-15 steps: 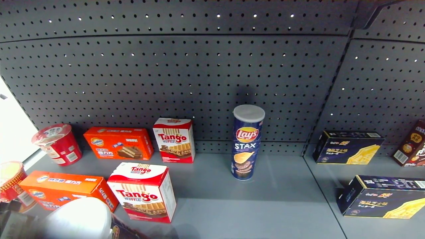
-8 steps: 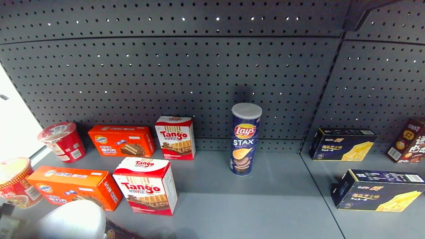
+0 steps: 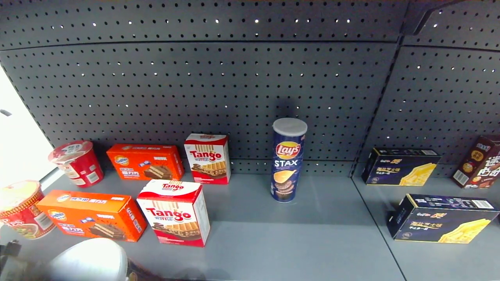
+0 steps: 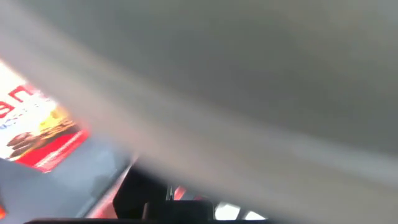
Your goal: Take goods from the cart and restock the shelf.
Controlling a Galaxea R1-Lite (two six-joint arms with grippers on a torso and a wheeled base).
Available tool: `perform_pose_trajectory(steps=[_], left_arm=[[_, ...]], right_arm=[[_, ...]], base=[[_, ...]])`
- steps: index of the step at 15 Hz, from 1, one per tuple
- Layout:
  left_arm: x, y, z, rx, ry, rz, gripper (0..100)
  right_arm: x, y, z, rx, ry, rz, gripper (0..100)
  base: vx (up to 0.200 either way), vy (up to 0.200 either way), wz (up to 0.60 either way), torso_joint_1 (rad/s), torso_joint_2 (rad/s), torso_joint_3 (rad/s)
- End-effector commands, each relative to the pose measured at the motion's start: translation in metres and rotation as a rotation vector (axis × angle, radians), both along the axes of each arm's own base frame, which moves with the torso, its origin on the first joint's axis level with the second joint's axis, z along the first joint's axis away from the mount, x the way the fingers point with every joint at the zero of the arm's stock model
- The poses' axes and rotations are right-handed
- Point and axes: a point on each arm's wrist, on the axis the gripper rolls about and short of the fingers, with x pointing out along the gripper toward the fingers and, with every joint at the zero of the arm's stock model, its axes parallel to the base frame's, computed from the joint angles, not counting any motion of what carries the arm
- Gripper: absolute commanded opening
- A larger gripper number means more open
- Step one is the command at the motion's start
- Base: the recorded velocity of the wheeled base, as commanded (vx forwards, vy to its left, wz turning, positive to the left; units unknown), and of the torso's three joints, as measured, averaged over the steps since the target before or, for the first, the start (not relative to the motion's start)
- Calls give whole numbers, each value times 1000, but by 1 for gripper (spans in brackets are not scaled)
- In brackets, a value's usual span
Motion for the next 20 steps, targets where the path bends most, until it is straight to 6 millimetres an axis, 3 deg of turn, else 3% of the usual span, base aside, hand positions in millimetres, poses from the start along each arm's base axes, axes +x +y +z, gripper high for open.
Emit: perform_pose_trajectory(steps=[1,5,8,9,13,14,18,19,20], left_arm=[[1,1,-1,2,3,12,0],[4,2,2,-2,-3,38,0],[8,-1,0,12,14,41,0],[9,-1,1,6,6,47,0],[10,-3,5,-36,-36,42,0],[11,-2,5,-36,-33,56,0],[12,-2,7,-39,-42,64,0],[14,-2,10,-45,-46,70,0],[14,-3,12,-49,-51,72,0]], right_arm=[[0,0,0,-2,1,-14,100],[1,0,1,-34,20,-18,100],[8,-1,2,91,100,-38,100],[6,-1,3,-18,81,-4,100],[4,-1,2,62,48,-96,100],[3,0,2,-20,41,-28,100],[2,-1,2,9,18,-64,100],[1,-1,13,51,-11,-72,100],[6,-1,46,269,-28,-49,100]], base=[[0,0,0,0,0,0],[0,0,0,0,0,0],[0,0,0,0,0,0],[0,0,0,0,0,0],[0,0,0,0,0,0],[0,0,0,0,0,0],[0,0,0,0,0,0],[0,0,0,0,0,0],[0,0,0,0,0,0]])
